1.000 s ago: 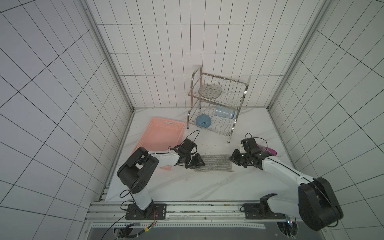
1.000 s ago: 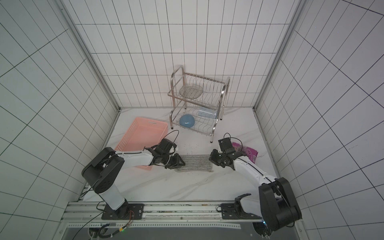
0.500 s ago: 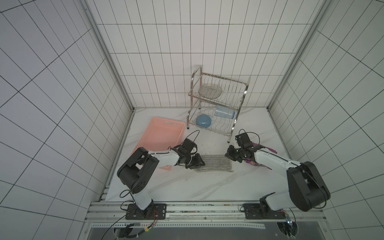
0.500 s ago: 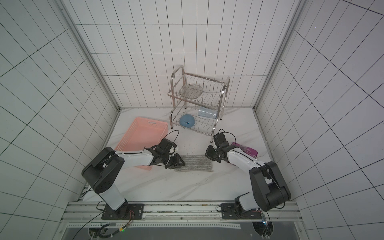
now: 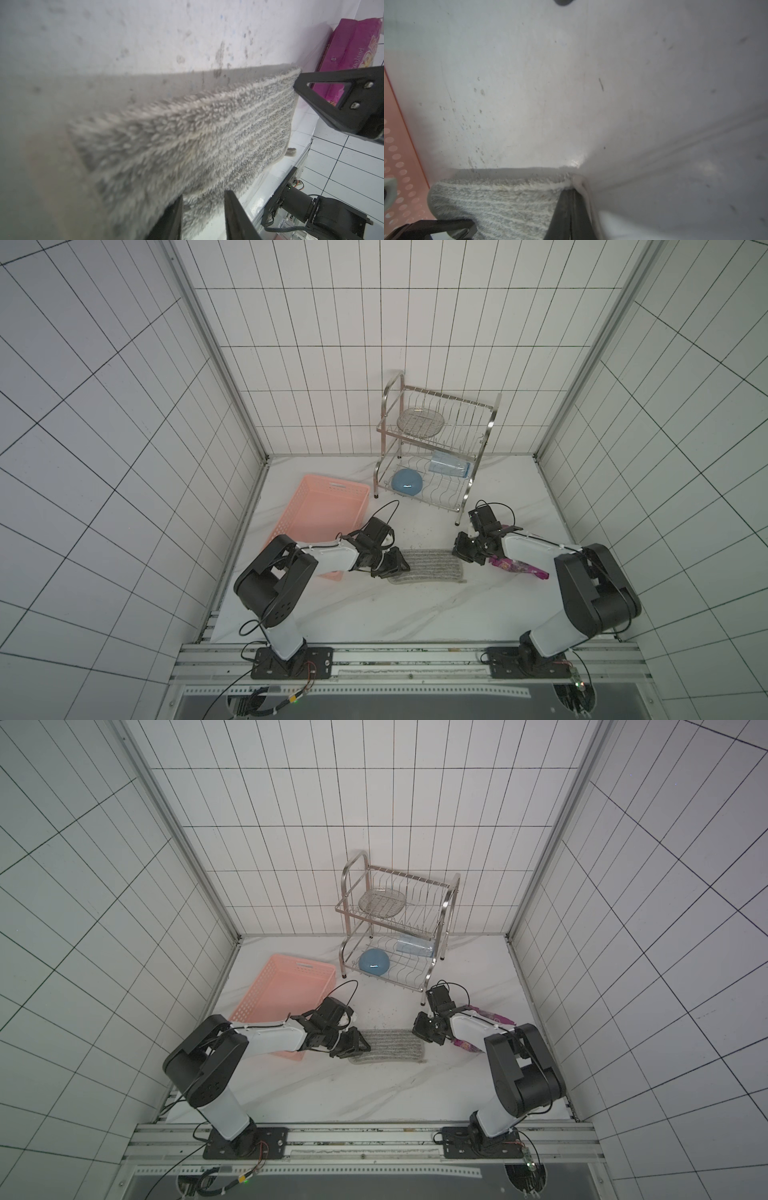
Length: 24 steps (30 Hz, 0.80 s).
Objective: Fold the square dishcloth
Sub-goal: Smooth out the cleaning item at the center of the board.
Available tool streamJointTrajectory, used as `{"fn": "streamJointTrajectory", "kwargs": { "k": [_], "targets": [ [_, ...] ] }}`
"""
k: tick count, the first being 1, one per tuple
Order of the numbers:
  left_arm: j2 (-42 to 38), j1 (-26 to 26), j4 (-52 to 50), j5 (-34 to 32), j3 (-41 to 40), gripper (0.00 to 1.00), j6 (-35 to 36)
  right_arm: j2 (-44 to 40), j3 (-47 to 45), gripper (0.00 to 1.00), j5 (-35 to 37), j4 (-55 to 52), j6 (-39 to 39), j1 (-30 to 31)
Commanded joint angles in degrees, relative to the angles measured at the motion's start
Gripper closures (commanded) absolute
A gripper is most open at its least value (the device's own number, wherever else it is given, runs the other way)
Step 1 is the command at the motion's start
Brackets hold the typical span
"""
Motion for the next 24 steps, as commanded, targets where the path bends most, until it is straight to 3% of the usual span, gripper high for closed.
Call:
{"fn": "streamJointTrajectory", "kwargs": {
  "k": [1,10,19,24],
  "targets": [
    [-1.01,0.31,-5.21,-3.98,-0.41,0.61,1.38,-0.88,0.57,0.92,2.77,-2.62,-2.29,-0.35],
    [-10.26,0.31,-13.82,-5.65,6.34,0.42,1.83,-10.41,3.39,0.83,7.68,-12.43,-4.26,2.33],
    [-18.13,2.90,-21.10,-10.71,2.78,0.40,-3.03,-14.47,3.24,0.82,11.08,-18.01,-0.65,9.24],
    [-17.39,3.70,-19.41,-10.15,0.01,0.40,-3.00,-14.33,2.01,0.82,11.18,-17.19,1.67,12.90]
  ]
}}
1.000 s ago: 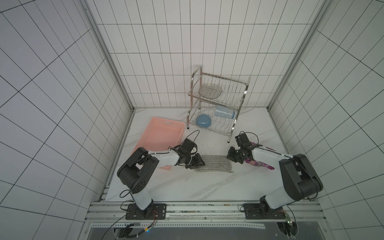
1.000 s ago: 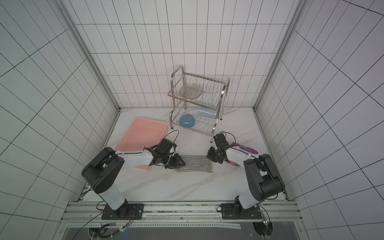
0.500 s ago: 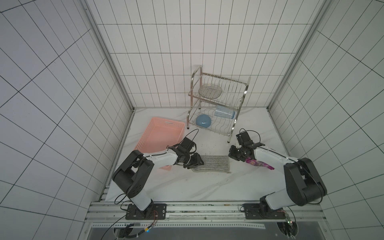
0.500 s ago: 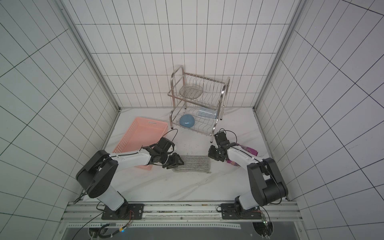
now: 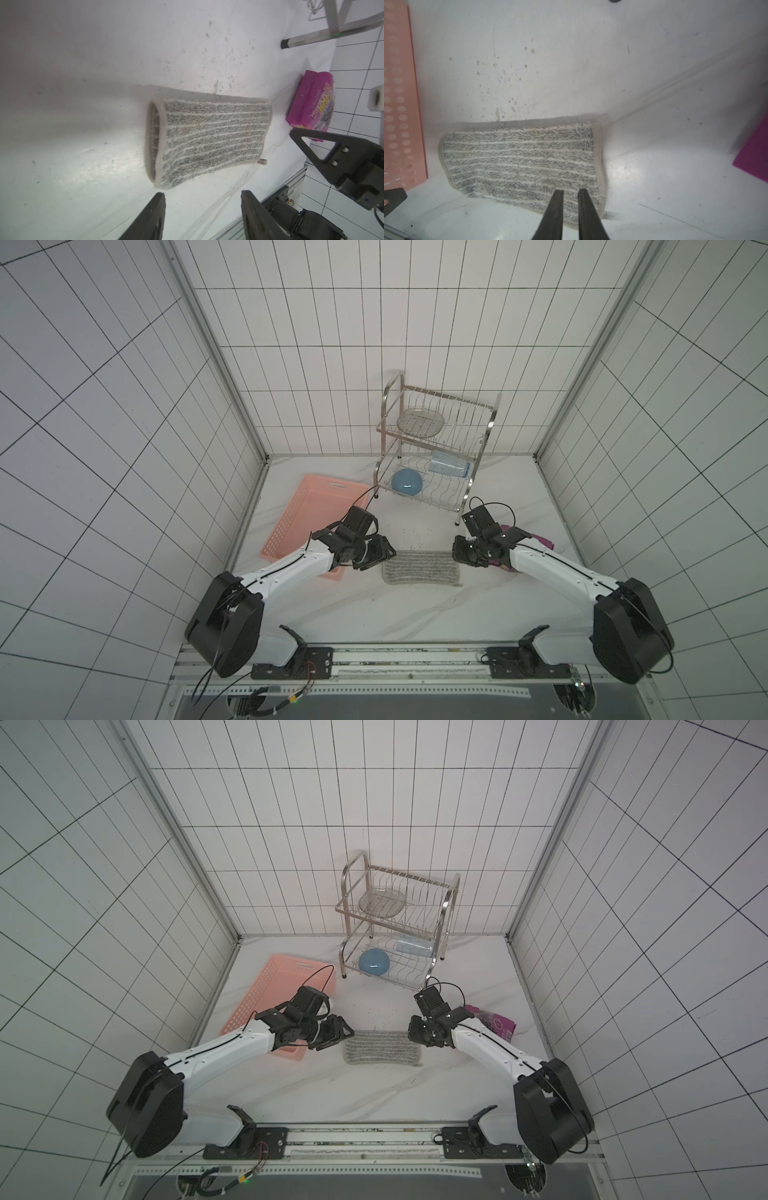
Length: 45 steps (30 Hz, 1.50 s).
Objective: Fold the square dishcloth
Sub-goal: Smooth out the cleaning item at the center of the board, then fold the cleaning item at the center of the board.
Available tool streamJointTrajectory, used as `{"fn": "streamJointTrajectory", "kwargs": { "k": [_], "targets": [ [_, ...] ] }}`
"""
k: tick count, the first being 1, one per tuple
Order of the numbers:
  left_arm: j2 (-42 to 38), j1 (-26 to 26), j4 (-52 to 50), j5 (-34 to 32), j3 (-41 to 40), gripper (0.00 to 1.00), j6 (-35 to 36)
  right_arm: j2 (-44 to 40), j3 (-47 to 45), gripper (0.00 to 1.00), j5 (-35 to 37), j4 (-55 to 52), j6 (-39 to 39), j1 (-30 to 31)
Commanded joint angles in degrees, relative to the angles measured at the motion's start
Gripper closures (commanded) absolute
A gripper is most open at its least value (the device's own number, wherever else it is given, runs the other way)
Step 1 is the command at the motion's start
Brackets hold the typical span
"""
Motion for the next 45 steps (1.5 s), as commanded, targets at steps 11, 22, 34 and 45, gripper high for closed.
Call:
{"fn": "streamJointTrajectory", "kwargs": {
  "k": [11,22,34,45],
  "targets": [
    [10.26,0.25,4.73,-0.90,-1.70,0.50,0.87,-0.24,-1.74,0.84,1.43,-0.64,4.05,6.13],
    [13.97,1.78,9.02,1.64,-4.31,0.64,0.06,1.48,2.99,0.84,3.01,-0.21,3.42,11.90],
    [17.46,1.78,13.12,2.65,-6.50,0.81,-1.97,5.01,3.86,0.85,2.43,1.37,5.79,12.72],
    [12.60,1.36,13.00,2.25,-5.09,1.00,-1.00,9.31,4.90,0.85,1.50,3.99,3.77,12.73]
  ]
}}
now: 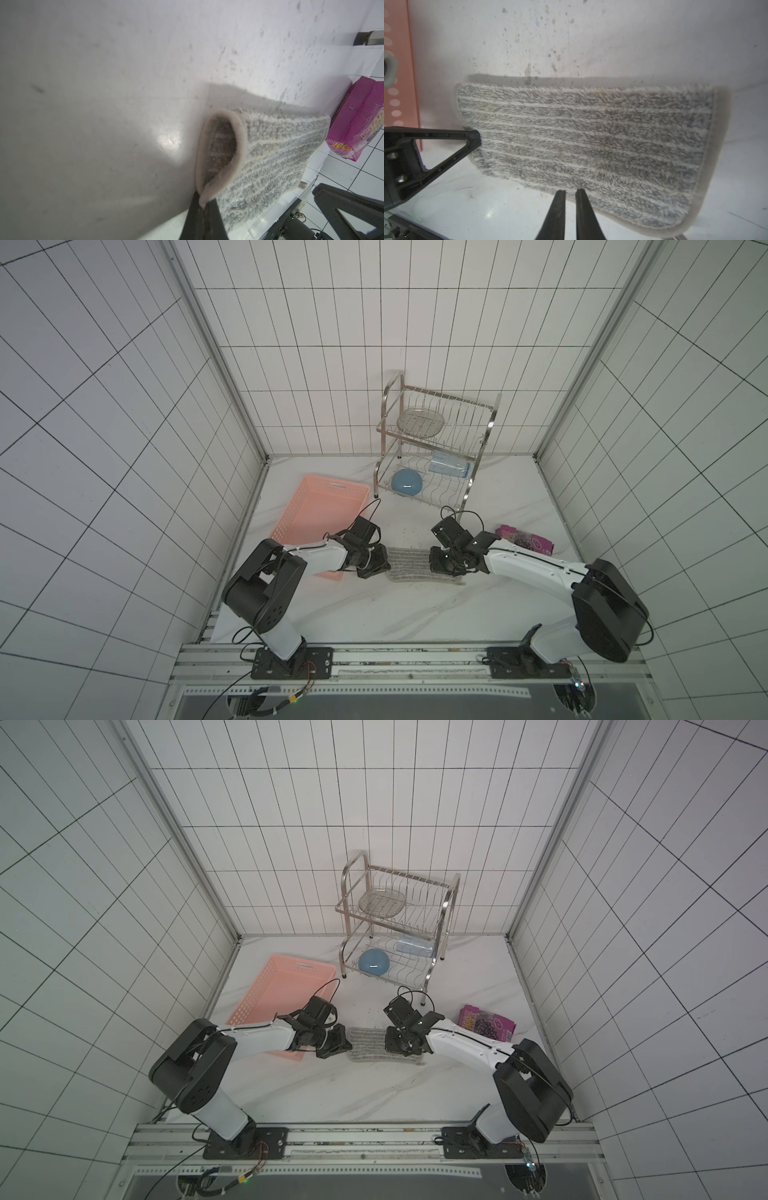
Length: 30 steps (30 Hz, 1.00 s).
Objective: Fold the square dishcloth
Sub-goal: Fold the cleaning item at the center of the board.
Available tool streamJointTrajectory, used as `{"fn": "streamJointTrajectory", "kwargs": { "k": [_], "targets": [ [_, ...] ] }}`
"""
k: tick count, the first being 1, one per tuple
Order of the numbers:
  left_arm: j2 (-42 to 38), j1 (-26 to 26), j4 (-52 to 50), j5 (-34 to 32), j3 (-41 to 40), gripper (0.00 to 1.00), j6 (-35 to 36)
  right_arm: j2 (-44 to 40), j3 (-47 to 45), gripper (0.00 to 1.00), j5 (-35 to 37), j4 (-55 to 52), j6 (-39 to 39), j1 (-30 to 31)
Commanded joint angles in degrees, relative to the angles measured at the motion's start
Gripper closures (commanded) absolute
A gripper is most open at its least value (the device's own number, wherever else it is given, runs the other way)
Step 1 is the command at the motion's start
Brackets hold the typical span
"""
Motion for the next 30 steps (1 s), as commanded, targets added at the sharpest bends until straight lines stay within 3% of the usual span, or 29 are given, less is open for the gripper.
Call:
{"fn": "streamJointTrajectory", "kwargs": {
  "k": [1,13,25,30],
  "targets": [
    [-2.71,-0.53,-2.11,-2.15,-0.12,1.00,0.99,1.30,2.62,0.85,-0.19,0.91,-2.10,0.33],
    [-6.92,-3.35,-7.10,-2.20,6.35,1.00,-0.90,-3.03,2.00,0.79,0.20,6.33,-10.27,4.73],
    [-5.77,-3.94,-9.13,-0.51,8.76,1.00,-3.26,0.60,6.44,0.60,15.85,3.77,-12.96,15.10],
    [-5.42,-3.94,-9.22,-0.74,8.26,1.00,-3.27,0.86,6.19,0.63,18.59,2.35,-8.87,14.88]
  ]
}}
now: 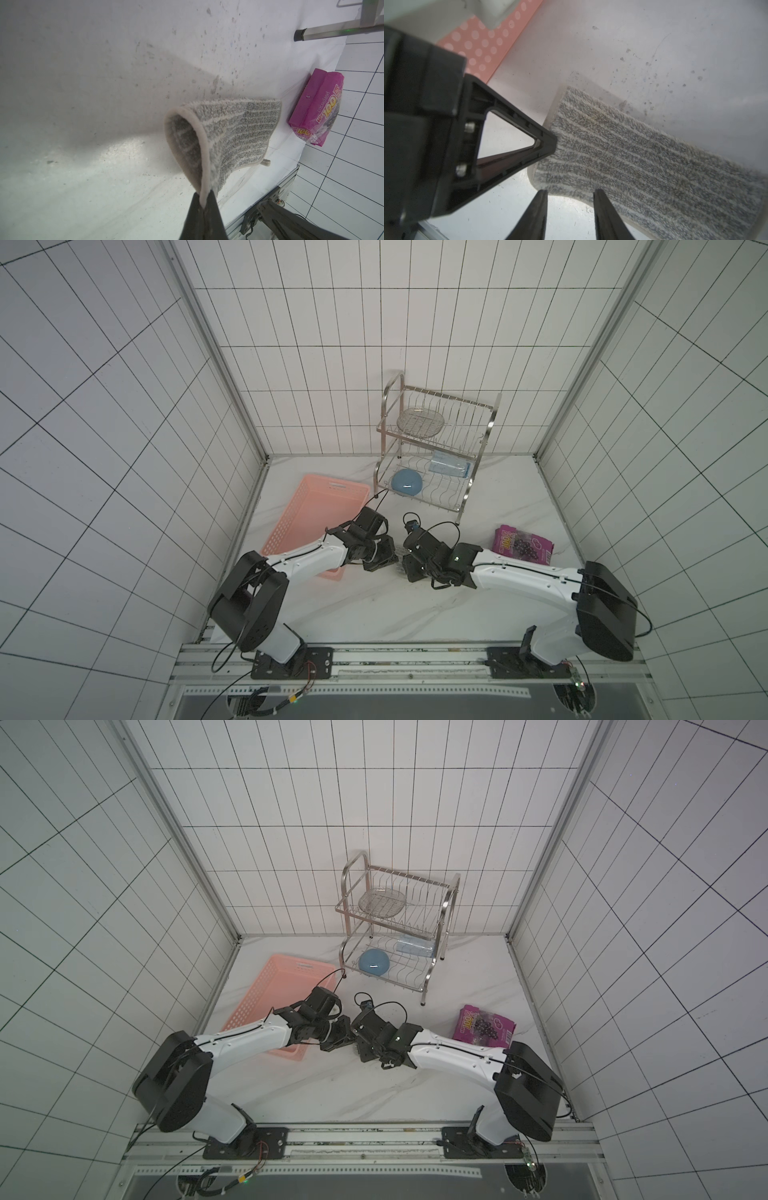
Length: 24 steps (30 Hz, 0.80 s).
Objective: Fold the square dishcloth
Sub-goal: Fold the cleaning item at the center of the board.
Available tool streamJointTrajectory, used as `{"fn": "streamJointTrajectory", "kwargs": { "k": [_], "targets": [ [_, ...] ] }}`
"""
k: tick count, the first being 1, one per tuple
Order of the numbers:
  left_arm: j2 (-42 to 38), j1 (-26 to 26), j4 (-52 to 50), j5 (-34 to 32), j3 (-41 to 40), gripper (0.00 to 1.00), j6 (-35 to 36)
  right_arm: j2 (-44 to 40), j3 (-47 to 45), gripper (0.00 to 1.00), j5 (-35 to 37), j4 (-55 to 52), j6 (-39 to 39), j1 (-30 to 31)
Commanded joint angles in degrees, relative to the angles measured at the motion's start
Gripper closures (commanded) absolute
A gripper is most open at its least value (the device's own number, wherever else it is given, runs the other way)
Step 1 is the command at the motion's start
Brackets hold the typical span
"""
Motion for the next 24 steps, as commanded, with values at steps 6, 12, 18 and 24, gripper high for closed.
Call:
{"fn": "streamJointTrajectory", "kwargs": {
  "k": [6,12,18,24],
  "targets": [
    [-0.45,-0.07,-2.75,-1.13,2.36,1.00,1.24,-1.64,-2.69,0.72,2.30,-3.37,6.04,-3.16],
    [-0.85,0.01,-4.16,-2.04,2.89,1.00,2.01,-2.09,-4.83,0.76,-2.59,-3.24,7.74,-7.74],
    [-1.00,0.05,-4.42,-2.26,2.97,1.00,2.14,1.38,-4.00,0.77,-8.76,-0.25,6.53,-10.08],
    [-1.11,0.06,-4.98,-2.55,3.16,1.00,2.41,7.57,-1.19,0.89,-11.78,0.06,7.55,-11.56]
  ]
}}
